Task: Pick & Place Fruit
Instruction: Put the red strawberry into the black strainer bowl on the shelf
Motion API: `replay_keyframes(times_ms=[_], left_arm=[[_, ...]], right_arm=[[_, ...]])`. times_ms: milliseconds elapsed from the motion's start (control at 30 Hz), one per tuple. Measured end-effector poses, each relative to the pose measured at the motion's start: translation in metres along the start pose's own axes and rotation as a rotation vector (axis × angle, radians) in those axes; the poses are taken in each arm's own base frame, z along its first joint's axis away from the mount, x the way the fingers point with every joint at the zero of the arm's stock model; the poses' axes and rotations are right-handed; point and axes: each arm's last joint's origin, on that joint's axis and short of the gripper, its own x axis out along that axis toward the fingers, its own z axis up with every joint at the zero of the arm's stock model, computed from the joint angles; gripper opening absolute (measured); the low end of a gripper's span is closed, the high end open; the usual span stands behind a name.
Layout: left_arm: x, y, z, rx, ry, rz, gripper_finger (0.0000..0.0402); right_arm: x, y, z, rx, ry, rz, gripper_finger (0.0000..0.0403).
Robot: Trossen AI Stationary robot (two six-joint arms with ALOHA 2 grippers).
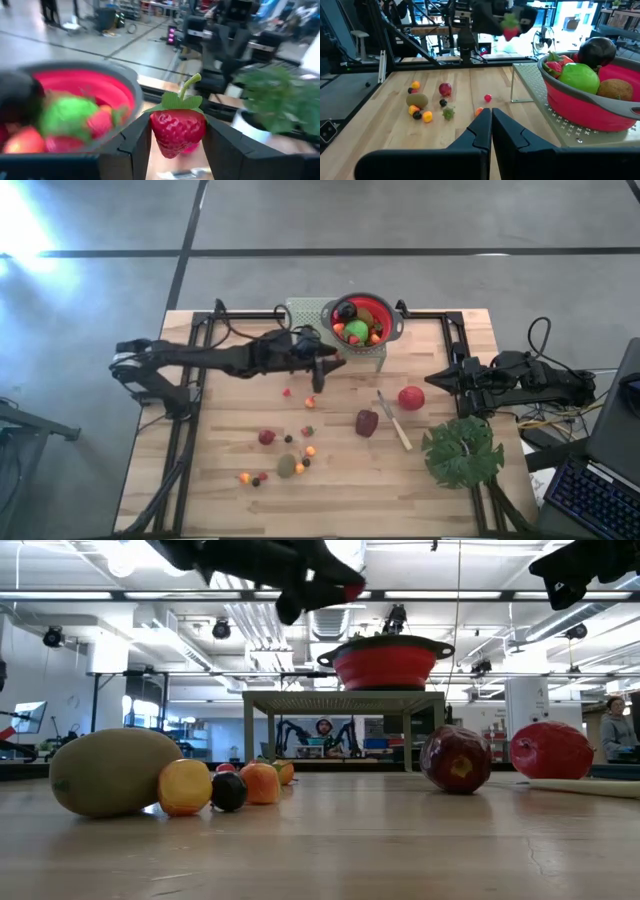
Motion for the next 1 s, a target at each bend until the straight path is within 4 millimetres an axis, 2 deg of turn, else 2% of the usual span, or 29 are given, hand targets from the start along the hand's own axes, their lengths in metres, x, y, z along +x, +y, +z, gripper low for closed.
replay_keyframes(times_ms=[200,333,533,767,1000], left_arm=[[0.024,0.002,0.020,0.101,-0.006,0.111,0.0163],[0.038,0.005,0.027,0.164,0.000,0.272,0.0163],[0.053,0.013,0.023,0.246,0.067,0.403,0.0163],[0.062,0.016,0.010,0.335,0.139,0.404,0.0168],[0.063,0.018,0.007,0.357,0.155,0.407,0.0189]], right_arm=[[0.000,0.000,0.000,0.000,0.000,0.000,0.0008],[0.000,0.000,0.000,0.000,0.000,0.000,0.0008],[0.000,0.000,0.000,0.000,0.000,0.000,0.0008],[0.000,0.000,0.000,0.000,0.000,0.000,0.0008],[0.000,0.000,0.000,0.000,0.000,0.000,0.0008]])
